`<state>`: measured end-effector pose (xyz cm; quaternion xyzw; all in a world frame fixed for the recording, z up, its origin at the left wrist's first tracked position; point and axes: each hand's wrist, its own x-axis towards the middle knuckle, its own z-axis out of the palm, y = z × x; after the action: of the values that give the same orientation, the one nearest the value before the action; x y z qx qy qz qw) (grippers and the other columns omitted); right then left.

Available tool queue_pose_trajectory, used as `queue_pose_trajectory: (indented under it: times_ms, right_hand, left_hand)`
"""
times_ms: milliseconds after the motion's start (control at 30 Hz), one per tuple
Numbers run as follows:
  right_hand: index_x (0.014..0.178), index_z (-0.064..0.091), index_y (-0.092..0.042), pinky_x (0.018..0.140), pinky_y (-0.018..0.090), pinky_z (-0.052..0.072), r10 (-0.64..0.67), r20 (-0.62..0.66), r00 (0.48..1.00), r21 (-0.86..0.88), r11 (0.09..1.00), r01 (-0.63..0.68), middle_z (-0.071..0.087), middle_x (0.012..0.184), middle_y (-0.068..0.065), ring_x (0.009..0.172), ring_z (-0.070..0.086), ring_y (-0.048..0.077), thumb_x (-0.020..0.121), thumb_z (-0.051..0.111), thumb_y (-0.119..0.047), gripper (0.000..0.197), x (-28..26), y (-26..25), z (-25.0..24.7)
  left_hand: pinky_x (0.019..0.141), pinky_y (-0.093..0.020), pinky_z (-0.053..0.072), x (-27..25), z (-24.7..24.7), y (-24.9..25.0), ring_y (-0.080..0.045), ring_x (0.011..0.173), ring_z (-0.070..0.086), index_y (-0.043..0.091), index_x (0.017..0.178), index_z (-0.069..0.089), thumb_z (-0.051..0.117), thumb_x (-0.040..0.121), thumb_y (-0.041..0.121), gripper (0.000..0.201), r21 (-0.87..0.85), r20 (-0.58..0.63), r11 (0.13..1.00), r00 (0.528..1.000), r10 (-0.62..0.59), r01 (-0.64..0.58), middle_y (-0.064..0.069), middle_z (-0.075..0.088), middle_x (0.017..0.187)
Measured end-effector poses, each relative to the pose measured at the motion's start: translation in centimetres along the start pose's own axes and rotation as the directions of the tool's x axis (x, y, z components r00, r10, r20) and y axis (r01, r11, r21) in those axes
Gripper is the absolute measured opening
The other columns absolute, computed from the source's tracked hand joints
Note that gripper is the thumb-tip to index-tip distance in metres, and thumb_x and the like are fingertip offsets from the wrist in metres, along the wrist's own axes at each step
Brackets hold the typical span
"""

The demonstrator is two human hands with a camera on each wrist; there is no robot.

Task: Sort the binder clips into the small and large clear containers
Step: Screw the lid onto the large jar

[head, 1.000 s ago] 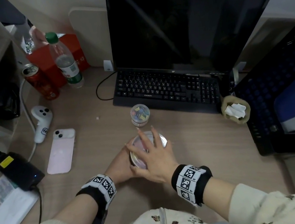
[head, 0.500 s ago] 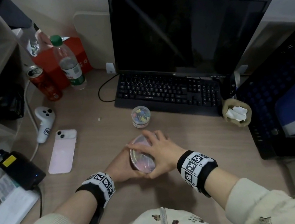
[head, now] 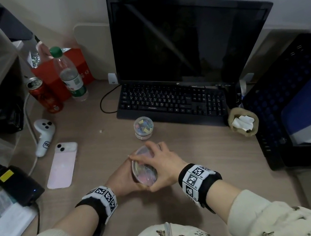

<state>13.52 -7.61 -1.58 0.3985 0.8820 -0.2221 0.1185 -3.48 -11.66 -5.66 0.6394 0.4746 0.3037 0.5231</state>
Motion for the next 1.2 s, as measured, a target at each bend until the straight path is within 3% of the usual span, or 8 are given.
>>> queue_pose_trajectory:
  times_ms: [200, 300, 433, 533, 700, 800, 967, 1200]
  right_hand:
    - [0.142, 0.014, -0.054, 0.085, 0.047, 0.051, 0.017, -0.040, 0.999, 0.007, 1.000, -0.017, 0.018, 0.148, 0.008, 0.121, 0.030, 0.037, 0.057, 0.075, -0.058, 0.105, -0.1, 0.0, 0.2]
    - [0.144, 0.011, -0.053, 0.087, 0.047, 0.049, 0.043, -0.032, 0.999, 0.002, 0.999, -0.042, 0.017, 0.149, 0.009, 0.123, 0.030, 0.037, 0.057, 0.074, -0.063, 0.108, -0.5, 0.8, -0.3]
    - [0.145, 0.002, -0.054, 0.102, 0.050, 0.037, 0.172, 0.028, 0.985, 0.051, 0.984, -0.173, 0.006, 0.158, 0.008, 0.136, 0.019, 0.041, 0.063, 0.073, -0.058, 0.108, -1.6, 4.1, -2.7]
    - [0.147, 0.004, -0.051, 0.103, 0.053, 0.038, 0.275, 0.012, 0.961, 0.039, 0.961, -0.275, 0.005, 0.158, 0.007, 0.138, 0.015, 0.044, 0.065, 0.071, -0.056, 0.106, -1.5, 7.1, -4.1]
    - [0.146, -0.002, -0.052, 0.103, 0.054, 0.039, 0.402, -0.033, 0.915, 0.131, 0.909, -0.395, 0.001, 0.158, 0.007, 0.139, 0.010, 0.044, 0.064, 0.071, -0.054, 0.110, 0.1, 9.9, -4.2]
    - [0.142, -0.010, -0.057, 0.108, 0.059, 0.025, 0.412, 0.004, 0.911, 0.197, 0.893, -0.405, -0.015, 0.159, 0.000, 0.143, -0.006, 0.043, 0.066, 0.070, -0.053, 0.111, 1.1, 9.9, -3.7]
    - [0.140, -0.017, -0.058, 0.111, 0.064, 0.009, 0.403, 0.048, 0.914, 0.161, 0.900, -0.406, -0.031, 0.155, -0.004, 0.142, -0.018, 0.043, 0.067, 0.067, -0.059, 0.112, 2.5, 9.8, -3.5]
    - [0.141, -0.024, -0.051, 0.110, 0.062, -0.016, 0.385, -0.009, 0.923, 0.021, 0.923, -0.384, -0.036, 0.153, 0.002, 0.141, -0.031, 0.030, 0.065, 0.058, -0.069, 0.113, 2.9, 9.5, -3.4]
  left_hand:
    - [0.098, -0.010, 0.040, 0.5, -0.6, 0.4, 0.016, 0.118, 0.048, 0.074, 0.124, 0.025, 0.087, 0.049, 0.039, 0.104, 0.255, 0.043, 0.964, 0.995, -0.091, 0.077, 0.037, 0.051, 0.127]
    - [0.096, -0.030, 0.050, 1.4, -0.5, -0.2, 0.002, 0.116, 0.056, 0.050, 0.133, 0.037, 0.088, 0.047, 0.052, 0.100, 0.415, 0.032, 0.905, 0.992, -0.121, 0.097, 0.021, 0.057, 0.129]
    - [0.109, -0.029, 0.039, 2.4, -0.5, 0.1, 0.002, 0.130, 0.041, 0.041, 0.149, 0.022, 0.081, 0.034, 0.077, 0.134, 0.380, -0.034, 0.897, 0.972, -0.232, 0.227, 0.024, 0.038, 0.144]
    - [0.106, -0.028, 0.043, 3.0, -0.8, 0.9, 0.000, 0.123, 0.051, 0.037, 0.142, 0.040, 0.062, 0.043, 0.092, 0.116, 0.361, -0.105, 0.898, 0.968, -0.227, 0.250, 0.018, 0.053, 0.133]
    - [0.105, -0.019, 0.031, 4.8, -1.8, 2.5, -0.011, 0.129, 0.048, 0.027, 0.140, 0.049, 0.062, 0.089, 0.047, 0.056, 0.549, -0.250, 0.814, 0.967, -0.056, 0.189, 0.007, 0.053, 0.141]
    - [0.113, -0.018, 0.010, 6.4, -2.2, 2.7, -0.014, 0.147, 0.024, 0.019, 0.152, 0.031, 0.057, 0.095, 0.038, 0.065, 0.630, -0.203, 0.758, 0.978, -0.049, 0.169, 0.002, 0.029, 0.159]
    - [0.120, -0.028, 0.000, 8.0, -2.1, 1.3, -0.013, 0.151, -0.007, 0.016, 0.156, -0.003, 0.042, 0.100, 0.042, 0.077, 0.771, -0.078, 0.594, 0.960, -0.271, 0.230, 0.002, -0.006, 0.165]
    - [0.122, -0.034, -0.005, 8.0, -2.0, 1.5, -0.015, 0.151, -0.011, 0.021, 0.156, -0.007, 0.035, 0.096, 0.050, 0.079, 0.803, -0.042, 0.547, 0.937, -0.347, 0.238, 0.003, -0.011, 0.164]
